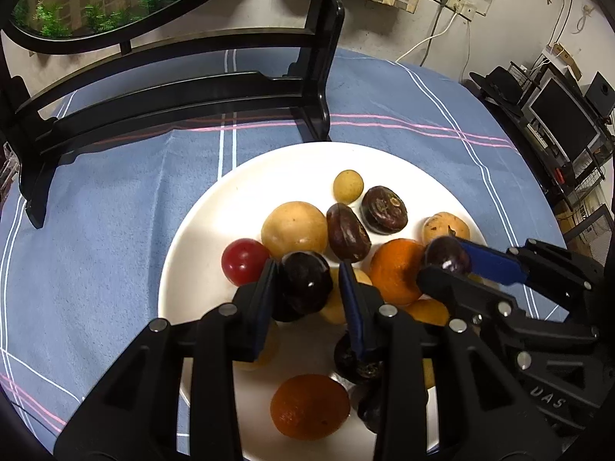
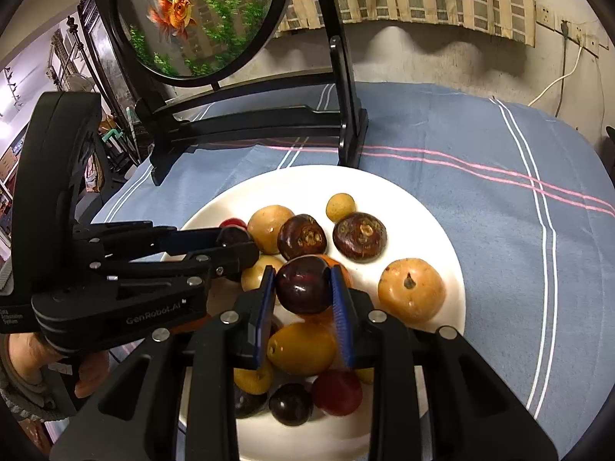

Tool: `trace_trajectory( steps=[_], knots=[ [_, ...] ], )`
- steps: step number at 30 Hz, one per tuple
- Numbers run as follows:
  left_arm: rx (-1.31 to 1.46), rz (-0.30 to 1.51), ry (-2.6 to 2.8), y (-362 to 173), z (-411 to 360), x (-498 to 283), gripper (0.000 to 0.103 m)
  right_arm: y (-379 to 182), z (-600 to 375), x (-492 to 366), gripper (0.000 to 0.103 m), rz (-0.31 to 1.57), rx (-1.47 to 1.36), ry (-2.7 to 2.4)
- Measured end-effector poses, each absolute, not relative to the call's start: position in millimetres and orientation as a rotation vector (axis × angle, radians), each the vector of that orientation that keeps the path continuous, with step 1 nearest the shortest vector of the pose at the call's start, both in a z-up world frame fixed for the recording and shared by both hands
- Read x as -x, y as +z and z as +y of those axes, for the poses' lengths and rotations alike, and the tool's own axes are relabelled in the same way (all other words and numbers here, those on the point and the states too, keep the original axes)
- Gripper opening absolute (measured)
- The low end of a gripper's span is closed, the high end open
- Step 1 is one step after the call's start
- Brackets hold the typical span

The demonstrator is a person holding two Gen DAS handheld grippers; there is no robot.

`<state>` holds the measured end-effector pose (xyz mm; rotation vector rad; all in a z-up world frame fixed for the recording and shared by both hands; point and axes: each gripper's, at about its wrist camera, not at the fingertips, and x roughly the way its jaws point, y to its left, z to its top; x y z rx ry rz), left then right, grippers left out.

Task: Organize fruits

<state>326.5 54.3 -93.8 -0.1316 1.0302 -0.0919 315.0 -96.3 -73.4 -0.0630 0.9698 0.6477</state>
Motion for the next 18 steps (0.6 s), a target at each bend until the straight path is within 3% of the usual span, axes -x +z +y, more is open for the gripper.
trace_trajectory(
  steps=[8,14,16,18],
  knots=[
    [0.133,1.032,-0.078,-94.9,56.3,-330.9,0.037,-83.9,-89.1,-347.5,0.029,0.986,0.039,0.604],
    [0.131,1.036,-0.059,-94.7,56.6,-333.0,0.053,-89.1,-86.9,-359.1,0.031,1.022,0.019,0.597],
    [0.124,1.035,-0.042,-93.9,57.4,-331.8,0.065,-89.4,-90.4,-360.3,0.031,1.029,-0.003,0.587],
    [0.124,1.035,-0.029,-91.8,59.2,-329.1,0.068,-87.8,-93.3,-359.5,0.036,1.028,-0.019,0.582]
  ],
)
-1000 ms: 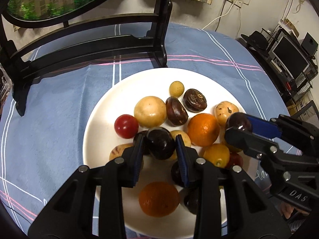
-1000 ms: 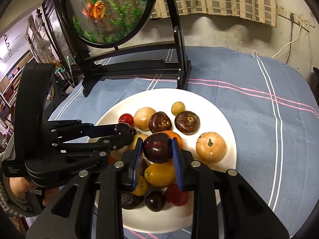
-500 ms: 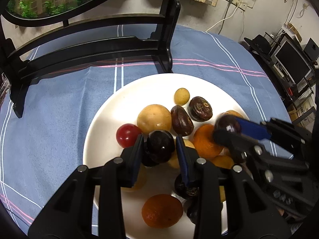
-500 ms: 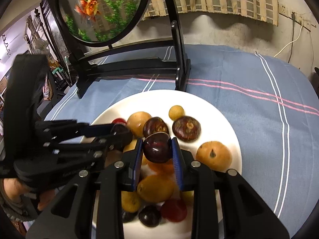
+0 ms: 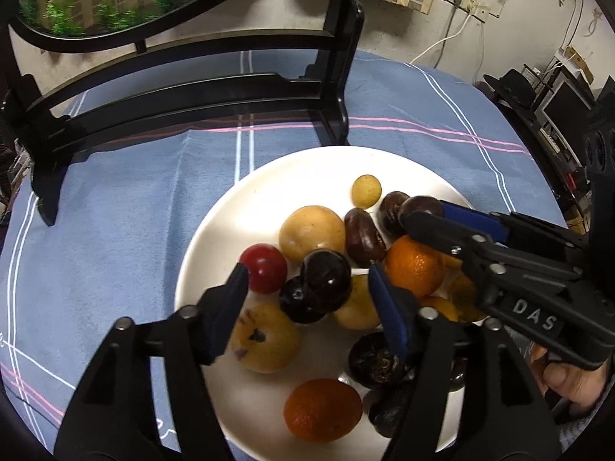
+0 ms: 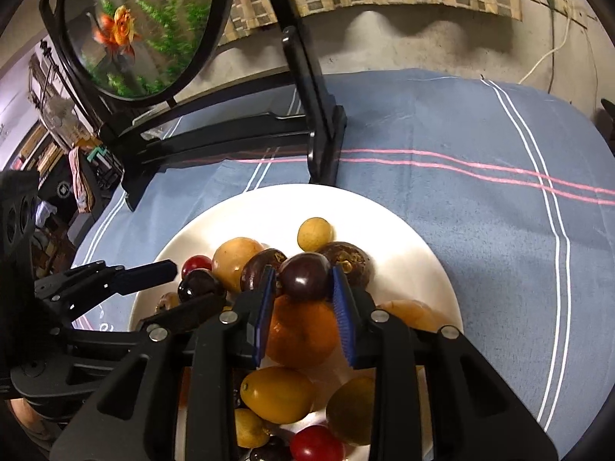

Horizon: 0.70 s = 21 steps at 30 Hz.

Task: Organize fruits

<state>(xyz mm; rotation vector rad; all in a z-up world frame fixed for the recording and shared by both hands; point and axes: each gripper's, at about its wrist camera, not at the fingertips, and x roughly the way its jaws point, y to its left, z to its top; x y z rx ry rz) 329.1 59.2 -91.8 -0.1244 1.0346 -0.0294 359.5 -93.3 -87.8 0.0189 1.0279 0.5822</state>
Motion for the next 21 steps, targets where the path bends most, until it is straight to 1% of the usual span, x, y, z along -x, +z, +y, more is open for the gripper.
trace_trajectory(
  steps=[1,2,3,4,8,11,18,19,20,21],
  knots=[
    [0.129,1.035,-0.025,-90.4,60.4,-327.5,0.068,-86.7,-94.1,-358.4,0.040,1.027,-0.019,0.578],
    [0.134,1.035,-0.021,-89.1,62.0,-326.1,0.069,-86.0,-95.1,-357.5,0.051,1.027,-0.014,0.564],
    [0.142,1.034,-0.014,-86.1,64.7,-323.2,0.073,-84.4,-97.0,-355.9,0.057,1.026,-0.013,0.546],
    [0.144,1.033,-0.008,-83.8,66.0,-321.2,0.075,-81.8,-100.3,-354.0,0.057,1.020,-0.026,0.547],
    [0.135,1.015,0.000,-68.0,68.1,-306.2,0.077,-65.6,-106.9,-338.2,0.057,1.003,-0.039,0.562],
    [0.118,0.995,0.007,-52.8,66.8,-289.3,0.082,-48.9,-113.7,-316.3,0.057,0.982,-0.050,0.561],
    [0.096,0.953,0.043,-13.5,64.1,-232.6,0.094,-8.5,-125.2,-245.3,0.059,0.941,-0.045,0.559],
    [0.094,0.947,0.049,-9.0,64.5,-223.5,0.098,-2.2,-127.1,-232.1,0.059,0.937,-0.038,0.557],
    [0.091,0.942,0.058,-4.8,64.7,-214.7,0.099,3.1,-129.2,-221.1,0.063,0.934,-0.036,0.552],
    [0.084,0.937,0.076,0.7,65.5,-201.4,0.100,8.8,-132.1,-208.5,0.071,0.930,-0.036,0.543]
  ],
)
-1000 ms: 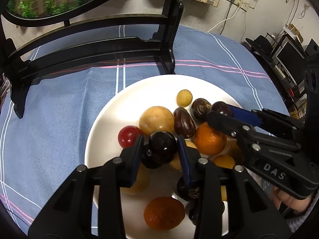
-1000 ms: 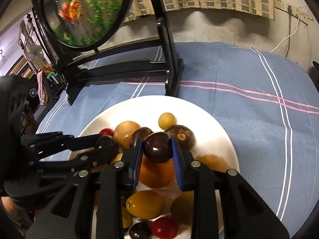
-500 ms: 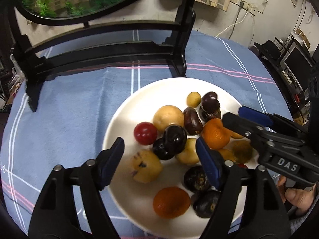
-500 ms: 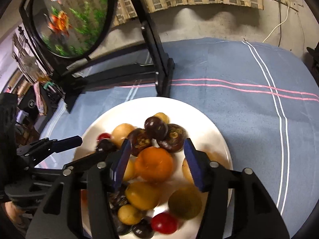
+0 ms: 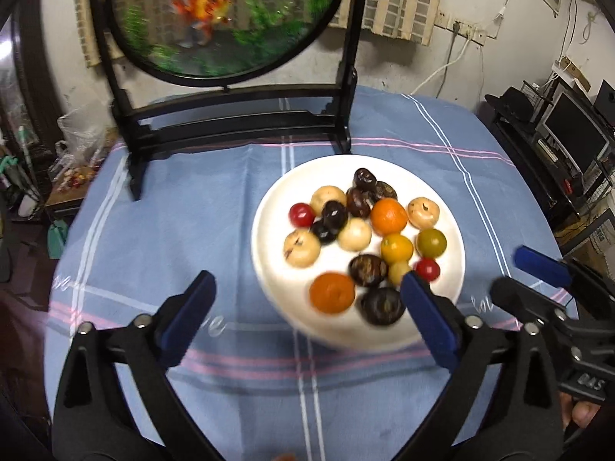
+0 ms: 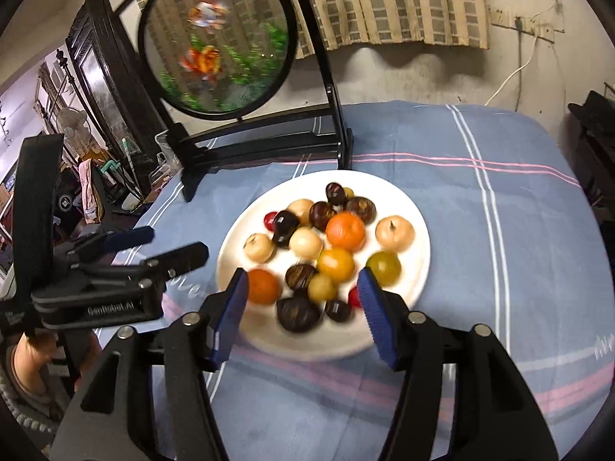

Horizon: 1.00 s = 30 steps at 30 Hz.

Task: Organize fruits

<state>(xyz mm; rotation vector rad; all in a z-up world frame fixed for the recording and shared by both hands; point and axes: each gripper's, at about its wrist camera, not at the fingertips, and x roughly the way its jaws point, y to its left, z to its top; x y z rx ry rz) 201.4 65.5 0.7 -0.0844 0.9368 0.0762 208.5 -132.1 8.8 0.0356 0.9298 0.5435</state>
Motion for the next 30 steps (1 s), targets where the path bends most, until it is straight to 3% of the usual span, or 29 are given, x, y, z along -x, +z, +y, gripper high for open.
trace_trajectory(
  steps=[1,3,11,17,30],
  knots=[
    [0.077,0.938,0.091,4.5,65.6,-192.2,0.101,14.0,-135.0,-196.1,0.077,0.925,-0.036,0.532],
    [0.043,0.949,0.127,12.3,63.4,-171.3,0.101,22.9,-139.8,-173.4,0.101,0.909,-0.033,0.502],
    [-0.126,1.043,0.195,25.4,37.6,-102.8,0.101,46.4,-145.9,-94.5,0.102,0.890,0.012,0.407],
    [0.160,1.009,-0.024,37.7,38.8,-62.1,0.101,45.3,-147.8,-52.5,0.102,0.926,0.048,0.356],
    [0.083,0.851,0.121,92.5,-9.5,-33.6,0.101,67.7,-165.7,-69.5,0.102,1.002,0.057,0.399]
  ],
)
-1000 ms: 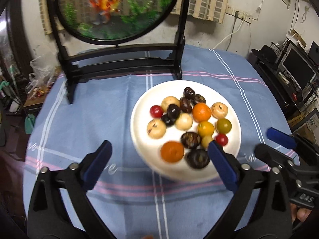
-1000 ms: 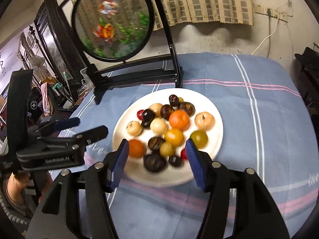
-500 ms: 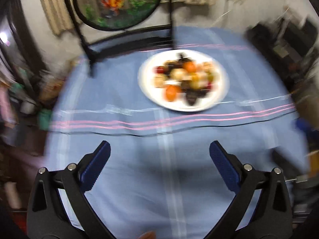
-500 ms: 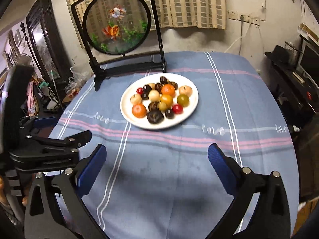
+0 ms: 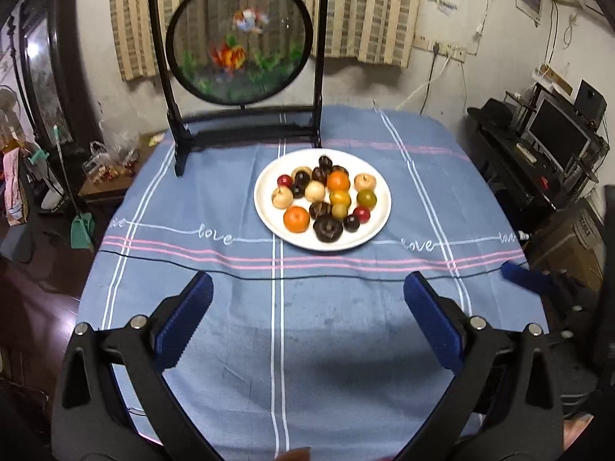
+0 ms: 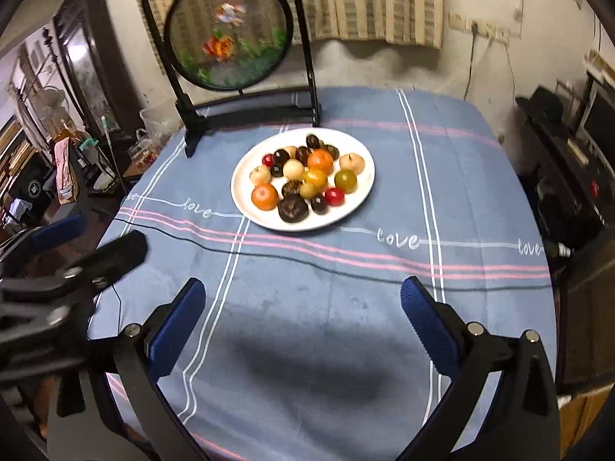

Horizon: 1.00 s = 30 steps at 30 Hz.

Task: Organize fruits

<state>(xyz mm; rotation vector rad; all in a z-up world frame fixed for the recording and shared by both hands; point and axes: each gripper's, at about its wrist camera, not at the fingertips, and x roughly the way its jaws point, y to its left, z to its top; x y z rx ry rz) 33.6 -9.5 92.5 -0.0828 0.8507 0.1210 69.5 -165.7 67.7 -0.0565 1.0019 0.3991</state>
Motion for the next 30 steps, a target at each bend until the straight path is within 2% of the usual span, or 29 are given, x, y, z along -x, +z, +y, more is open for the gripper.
trace_trajectory(
  steps=[5,30],
  knots=[
    [0.078,0.830,0.141,105.6,-13.9,-25.6,0.101,74.5,-157.9,-62.3,0.102,0.963,0.076,0.450],
    [0.084,0.867,0.122,98.2,-8.0,-28.3,0.101,74.5,-164.0,-54.4,0.102,0.990,0.038,0.408]
  ],
)
